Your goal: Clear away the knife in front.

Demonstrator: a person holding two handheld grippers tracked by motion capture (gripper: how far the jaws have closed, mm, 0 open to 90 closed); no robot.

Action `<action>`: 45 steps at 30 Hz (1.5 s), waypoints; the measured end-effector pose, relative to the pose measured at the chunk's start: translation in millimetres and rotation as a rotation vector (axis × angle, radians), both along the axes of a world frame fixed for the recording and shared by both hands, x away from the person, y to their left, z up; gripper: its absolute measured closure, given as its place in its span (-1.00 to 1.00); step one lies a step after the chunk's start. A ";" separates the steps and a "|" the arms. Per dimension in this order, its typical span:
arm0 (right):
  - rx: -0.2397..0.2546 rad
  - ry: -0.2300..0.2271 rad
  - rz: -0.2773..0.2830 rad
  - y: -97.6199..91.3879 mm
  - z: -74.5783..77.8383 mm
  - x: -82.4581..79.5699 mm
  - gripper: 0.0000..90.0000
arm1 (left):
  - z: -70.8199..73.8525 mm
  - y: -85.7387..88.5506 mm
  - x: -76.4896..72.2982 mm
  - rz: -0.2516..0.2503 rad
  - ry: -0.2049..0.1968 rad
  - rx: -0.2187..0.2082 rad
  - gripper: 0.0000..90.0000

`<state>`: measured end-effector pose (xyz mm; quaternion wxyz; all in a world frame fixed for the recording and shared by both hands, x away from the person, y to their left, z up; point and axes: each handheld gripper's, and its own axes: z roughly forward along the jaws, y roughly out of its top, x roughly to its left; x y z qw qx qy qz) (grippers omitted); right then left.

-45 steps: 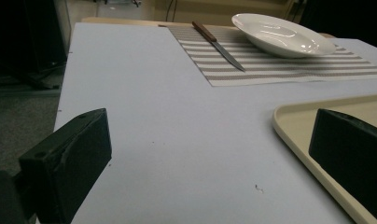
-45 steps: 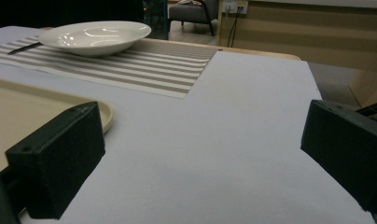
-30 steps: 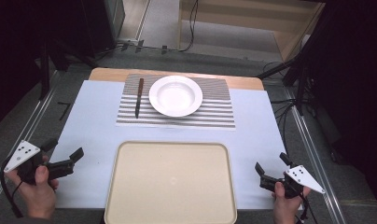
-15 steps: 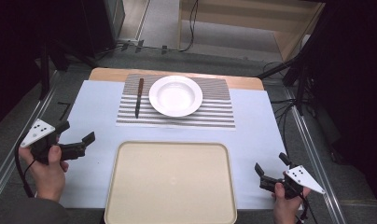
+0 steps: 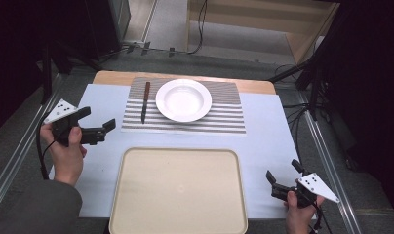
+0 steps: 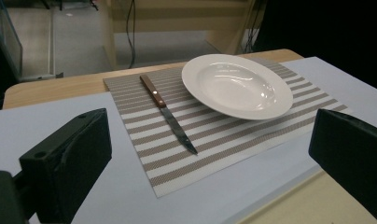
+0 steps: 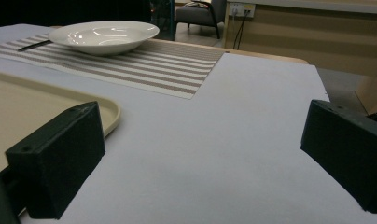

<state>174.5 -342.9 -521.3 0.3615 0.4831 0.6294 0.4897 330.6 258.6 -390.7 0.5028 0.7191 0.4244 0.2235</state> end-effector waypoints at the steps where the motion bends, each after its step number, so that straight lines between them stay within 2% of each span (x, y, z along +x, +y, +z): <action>1: 0.000 0.000 0.001 -0.1 0.0 0.0 -1.00 | 0.5 -2.4 5.4 -0.003 0.006 -0.007 -1.00; 2: 0.000 -0.001 0.002 -0.1 0.0 0.0 -1.00 | 0.5 -2.4 5.4 -0.003 0.006 -0.007 -1.00; 6: 0.001 0.000 0.002 0.3 -0.1 -0.2 -1.00 | -1.2 -6.4 21.4 0.006 0.030 -0.023 -1.00; 11: 0.000 -0.004 0.004 0.1 -0.2 -0.6 -1.00 | -2.6 -12.5 35.3 0.007 0.046 0.001 -1.00; 22: -0.006 -0.001 0.001 0.7 -0.4 -0.5 -1.00 | 1.5 -27.5 60.0 -0.005 0.068 0.023 -1.00; 29: -0.003 0.001 0.003 0.6 -0.5 0.3 -1.00 | 0.1 -38.8 78.3 -0.007 0.097 0.033 -1.00; 35: -0.001 0.002 0.007 0.8 -0.5 0.7 -1.00 | -0.4 -47.0 95.9 0.000 0.138 0.036 -1.00; 38: 0.004 0.005 0.010 0.9 -0.6 0.8 -1.00 | -2.2 -54.1 108.2 0.015 0.172 0.058 -0.95; 40: 0.003 0.006 0.010 0.9 -0.5 1.0 -1.00 | -3.1 -56.4 111.6 0.028 0.181 0.071 -0.90; 43: 0.000 0.005 0.013 1.3 -0.6 1.6 -1.00 | -8.5 -62.4 125.3 0.042 0.225 0.085 -0.88; 44: 0.001 0.007 0.014 1.5 -0.6 1.8 -1.00 | -9.9 -63.3 130.2 0.057 0.238 0.083 -0.75; 45: 0.001 0.007 0.014 1.5 -0.6 1.8 -1.00 | -10.8 -63.9 133.9 0.069 0.250 0.085 -0.75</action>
